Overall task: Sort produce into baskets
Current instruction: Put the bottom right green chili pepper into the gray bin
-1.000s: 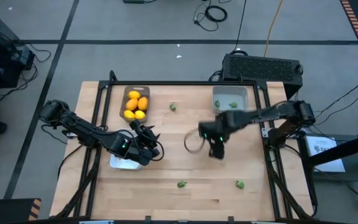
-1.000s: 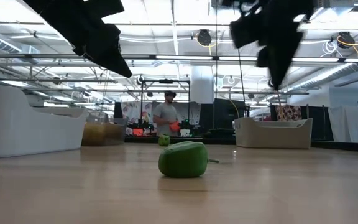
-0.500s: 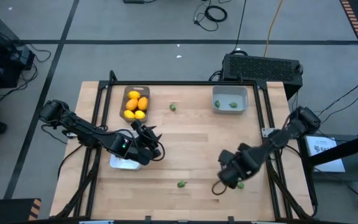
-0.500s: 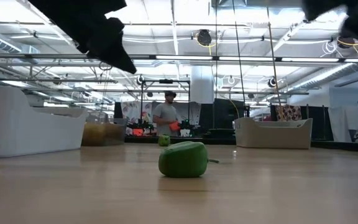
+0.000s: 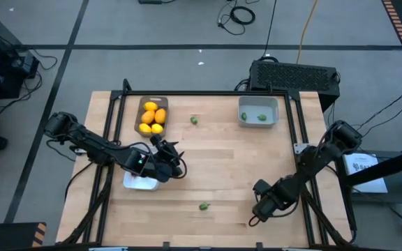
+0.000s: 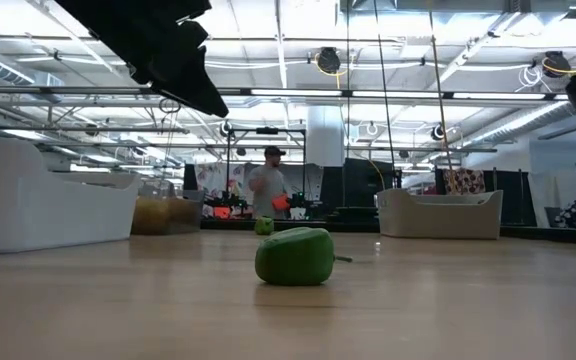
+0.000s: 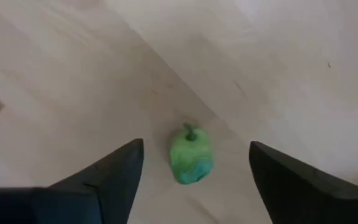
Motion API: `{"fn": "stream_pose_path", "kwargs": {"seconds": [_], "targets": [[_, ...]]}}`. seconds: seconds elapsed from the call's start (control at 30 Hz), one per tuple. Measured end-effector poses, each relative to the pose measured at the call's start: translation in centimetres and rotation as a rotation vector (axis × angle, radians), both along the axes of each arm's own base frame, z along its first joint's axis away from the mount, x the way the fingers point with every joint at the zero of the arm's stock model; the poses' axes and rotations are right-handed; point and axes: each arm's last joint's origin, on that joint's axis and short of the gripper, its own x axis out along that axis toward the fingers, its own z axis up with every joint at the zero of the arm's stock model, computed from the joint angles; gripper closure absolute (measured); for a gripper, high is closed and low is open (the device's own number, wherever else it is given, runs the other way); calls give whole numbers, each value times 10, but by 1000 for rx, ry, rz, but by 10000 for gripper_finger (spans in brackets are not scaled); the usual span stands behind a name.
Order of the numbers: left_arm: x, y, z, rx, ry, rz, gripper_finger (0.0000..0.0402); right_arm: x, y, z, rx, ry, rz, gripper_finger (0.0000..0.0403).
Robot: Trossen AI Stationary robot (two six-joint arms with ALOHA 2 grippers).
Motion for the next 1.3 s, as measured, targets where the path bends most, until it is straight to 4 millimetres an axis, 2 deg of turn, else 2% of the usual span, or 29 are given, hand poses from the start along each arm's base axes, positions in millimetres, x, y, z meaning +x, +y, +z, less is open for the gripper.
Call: {"fn": "stream_pose_path", "kwargs": {"seconds": [0.27,0.5,0.67,0.93,1.1,1.2,1.3], "targets": [[2,1,1,-20,-17,-4,183,-15,5,-14,-13,9,-44,121],[2,1,1,-19,-17,-4,183,-15,11,-19,26,-61,-67,146],[2,1,1,-19,-16,-4,183,-15,11,-19,26,-60,-75,189],[2,1,1,-19,-16,-4,183,-15,11,-19,31,-59,-47,297],[2,1,1,-19,-16,-4,183,-8,7,-17,34,-75,15,332],[2,1,1,-18,-15,-4,183,2,-1,-10,39,-113,77,329],[2,1,1,-18,-15,-4,183,14,-19,3,-20,-179,118,317]]}}
